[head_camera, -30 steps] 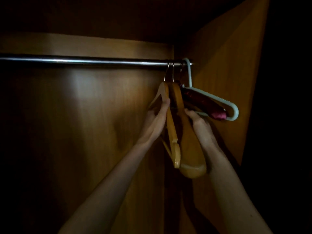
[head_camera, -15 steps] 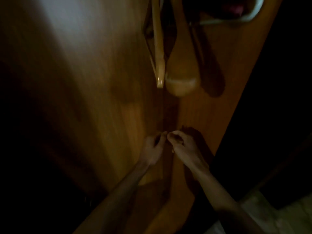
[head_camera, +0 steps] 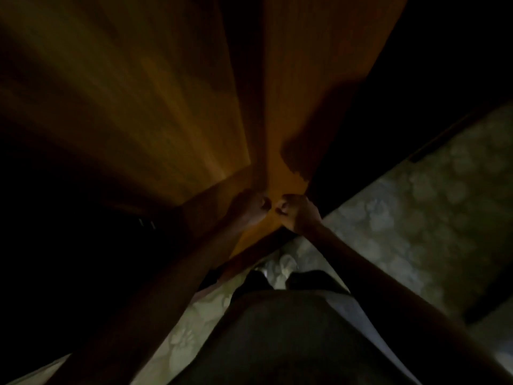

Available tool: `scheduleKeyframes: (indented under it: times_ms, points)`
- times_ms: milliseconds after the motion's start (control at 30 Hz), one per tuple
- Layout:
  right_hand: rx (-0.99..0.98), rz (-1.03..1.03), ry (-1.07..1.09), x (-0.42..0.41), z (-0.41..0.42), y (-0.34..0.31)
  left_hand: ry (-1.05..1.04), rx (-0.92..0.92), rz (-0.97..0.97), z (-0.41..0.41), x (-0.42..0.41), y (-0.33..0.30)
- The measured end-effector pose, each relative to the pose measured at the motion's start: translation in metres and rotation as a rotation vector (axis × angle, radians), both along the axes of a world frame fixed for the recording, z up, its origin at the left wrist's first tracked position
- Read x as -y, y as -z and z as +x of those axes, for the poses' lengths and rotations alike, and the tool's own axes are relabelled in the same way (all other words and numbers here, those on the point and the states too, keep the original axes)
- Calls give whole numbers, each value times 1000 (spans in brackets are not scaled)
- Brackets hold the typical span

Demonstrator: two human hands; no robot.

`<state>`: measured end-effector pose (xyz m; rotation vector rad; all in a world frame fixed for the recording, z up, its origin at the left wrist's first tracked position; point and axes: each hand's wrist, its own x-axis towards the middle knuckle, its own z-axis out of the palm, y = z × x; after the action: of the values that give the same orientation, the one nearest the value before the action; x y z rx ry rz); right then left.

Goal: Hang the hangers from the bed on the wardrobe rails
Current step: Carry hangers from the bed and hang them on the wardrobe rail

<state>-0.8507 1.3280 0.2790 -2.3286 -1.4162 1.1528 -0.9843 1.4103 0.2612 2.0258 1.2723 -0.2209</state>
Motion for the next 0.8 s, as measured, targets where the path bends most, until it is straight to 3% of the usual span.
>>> scheduleKeyframes:
  times_ms: [233, 433, 800]
  points:
    - [-80, -182, 428, 116, -19, 89, 288, -115, -298, -6, 38, 68]
    - [-257, -296, 957, 249, -74, 128, 604, -288, -464, 12, 107, 112]
    - [-513, -276, 1870, 440, -244, 138, 1316, -606, -473, 61, 335, 140]
